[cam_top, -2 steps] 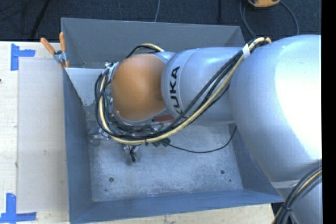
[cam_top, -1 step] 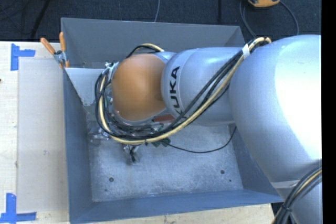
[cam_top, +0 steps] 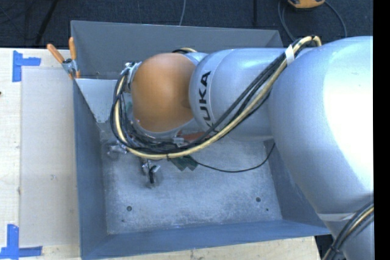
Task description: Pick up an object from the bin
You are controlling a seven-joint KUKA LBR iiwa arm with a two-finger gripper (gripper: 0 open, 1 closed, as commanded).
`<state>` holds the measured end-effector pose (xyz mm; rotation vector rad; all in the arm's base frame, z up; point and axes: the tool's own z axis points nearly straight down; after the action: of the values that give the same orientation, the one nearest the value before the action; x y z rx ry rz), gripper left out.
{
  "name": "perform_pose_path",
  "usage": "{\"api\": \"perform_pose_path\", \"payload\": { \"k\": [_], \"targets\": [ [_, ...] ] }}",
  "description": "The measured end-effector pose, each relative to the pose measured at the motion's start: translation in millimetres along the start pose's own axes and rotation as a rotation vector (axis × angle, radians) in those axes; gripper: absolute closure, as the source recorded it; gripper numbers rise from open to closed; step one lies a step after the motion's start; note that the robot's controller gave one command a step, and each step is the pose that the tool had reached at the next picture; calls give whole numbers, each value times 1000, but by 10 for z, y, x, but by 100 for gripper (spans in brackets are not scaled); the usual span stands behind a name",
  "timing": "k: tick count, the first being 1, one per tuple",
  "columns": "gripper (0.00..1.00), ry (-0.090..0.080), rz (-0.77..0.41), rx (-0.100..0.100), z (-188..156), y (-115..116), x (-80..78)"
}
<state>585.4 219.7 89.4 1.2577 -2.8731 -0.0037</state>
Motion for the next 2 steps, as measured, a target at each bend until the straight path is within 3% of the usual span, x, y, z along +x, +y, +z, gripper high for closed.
{"api": "perform_pose_path", "payload": {
  "k": [1,2],
  "targets": [
    [0,-9,157,5,-178,-171,-56],
    [0,-7,-126,5,-30,-219,-203]
  ]
}}
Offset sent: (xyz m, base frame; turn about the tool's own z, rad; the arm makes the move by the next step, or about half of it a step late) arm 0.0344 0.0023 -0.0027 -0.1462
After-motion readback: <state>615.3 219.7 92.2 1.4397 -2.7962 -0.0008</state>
